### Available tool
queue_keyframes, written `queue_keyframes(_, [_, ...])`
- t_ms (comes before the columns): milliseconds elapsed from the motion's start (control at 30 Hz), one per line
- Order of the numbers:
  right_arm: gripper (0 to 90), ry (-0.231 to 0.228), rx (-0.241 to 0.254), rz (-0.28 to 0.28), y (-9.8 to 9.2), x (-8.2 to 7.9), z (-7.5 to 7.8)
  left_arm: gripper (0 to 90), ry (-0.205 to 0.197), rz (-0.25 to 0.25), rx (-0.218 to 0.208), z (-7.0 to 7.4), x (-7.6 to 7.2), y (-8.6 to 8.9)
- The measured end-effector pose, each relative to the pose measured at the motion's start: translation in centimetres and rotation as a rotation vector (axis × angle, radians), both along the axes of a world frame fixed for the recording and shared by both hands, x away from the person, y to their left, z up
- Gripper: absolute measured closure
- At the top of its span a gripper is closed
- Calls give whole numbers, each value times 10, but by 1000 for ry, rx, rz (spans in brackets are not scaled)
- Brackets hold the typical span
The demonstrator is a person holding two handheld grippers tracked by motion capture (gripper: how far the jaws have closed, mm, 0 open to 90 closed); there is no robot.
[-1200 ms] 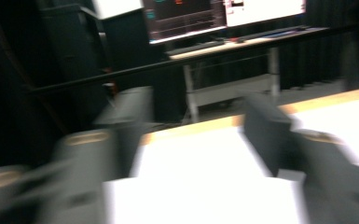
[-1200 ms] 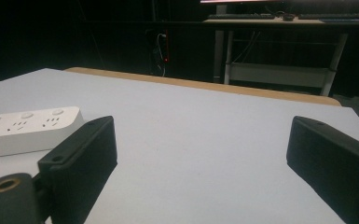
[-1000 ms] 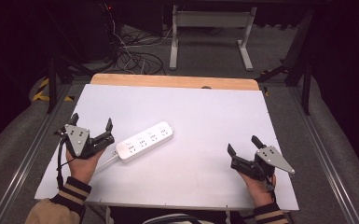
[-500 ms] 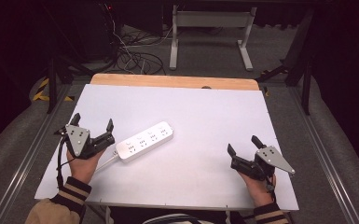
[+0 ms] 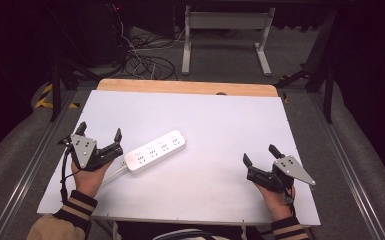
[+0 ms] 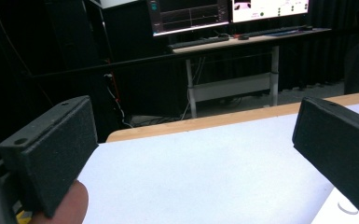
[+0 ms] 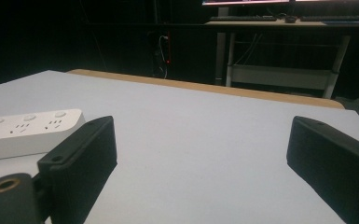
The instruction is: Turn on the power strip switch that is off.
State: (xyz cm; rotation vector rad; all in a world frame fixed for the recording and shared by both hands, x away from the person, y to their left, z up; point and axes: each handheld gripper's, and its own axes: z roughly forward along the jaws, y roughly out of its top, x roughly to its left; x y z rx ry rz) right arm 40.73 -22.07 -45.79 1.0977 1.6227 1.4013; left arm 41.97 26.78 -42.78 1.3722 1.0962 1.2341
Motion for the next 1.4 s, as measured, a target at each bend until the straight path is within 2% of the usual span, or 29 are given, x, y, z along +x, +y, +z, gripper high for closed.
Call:
queue_keyframes(733, [89,2,-8,15,4,4,0,5,10,3,0,-2,-2,4])
queue_keyframes(1400, [89,6,-6,8,3,1,0,5,23,-4,-14,-2,1,5])
